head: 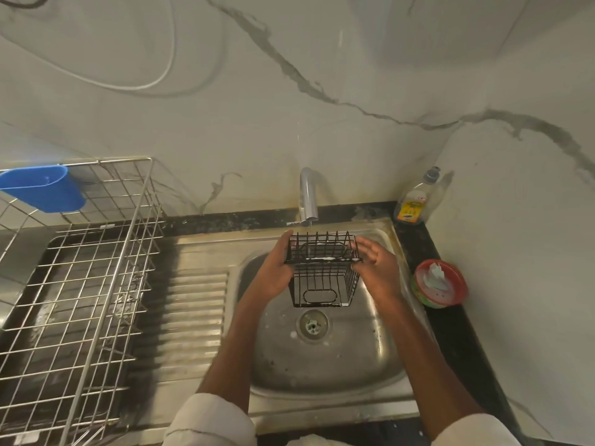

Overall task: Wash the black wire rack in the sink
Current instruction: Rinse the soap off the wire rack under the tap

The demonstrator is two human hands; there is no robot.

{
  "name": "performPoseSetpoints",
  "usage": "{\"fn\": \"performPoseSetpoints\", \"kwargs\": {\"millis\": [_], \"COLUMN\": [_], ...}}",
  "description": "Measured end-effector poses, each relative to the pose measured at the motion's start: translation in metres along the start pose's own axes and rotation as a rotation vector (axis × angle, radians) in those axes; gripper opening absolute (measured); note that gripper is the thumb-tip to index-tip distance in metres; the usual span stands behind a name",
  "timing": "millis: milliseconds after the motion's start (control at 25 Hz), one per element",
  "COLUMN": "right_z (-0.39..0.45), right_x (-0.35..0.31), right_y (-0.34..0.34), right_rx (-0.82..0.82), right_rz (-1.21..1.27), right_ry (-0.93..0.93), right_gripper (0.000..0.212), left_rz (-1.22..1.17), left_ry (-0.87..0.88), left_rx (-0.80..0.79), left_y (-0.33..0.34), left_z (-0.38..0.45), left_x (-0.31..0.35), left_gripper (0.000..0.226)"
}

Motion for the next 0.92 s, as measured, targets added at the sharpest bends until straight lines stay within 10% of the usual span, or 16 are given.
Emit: {"fn": "performPoseSetpoints", "kwargs": {"millis": [920], "right_z": [-0.03], "right_x": [-0.022], "right_y": [-0.038], "right_rx": [-0.231], "right_rz": [-0.046], "right_ry": [-0.014], "right_gripper": [0.093], "left_rz": [-0.081], "left_ry": [0.053], "left_rx": [-0.065], "left_y": [0.02], "left_z": [0.015], "left_x": [-0.001], "left_gripper": [0.067]}}
Point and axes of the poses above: each hand's wrist, its own z-axis towards the middle knuckle, its own y-axis out of the palm, x = y × z, the point moved 3 cm from there along z, towards the middle knuckle, and after that the axes turned 1 degree about -z, right-handed, at the moved point
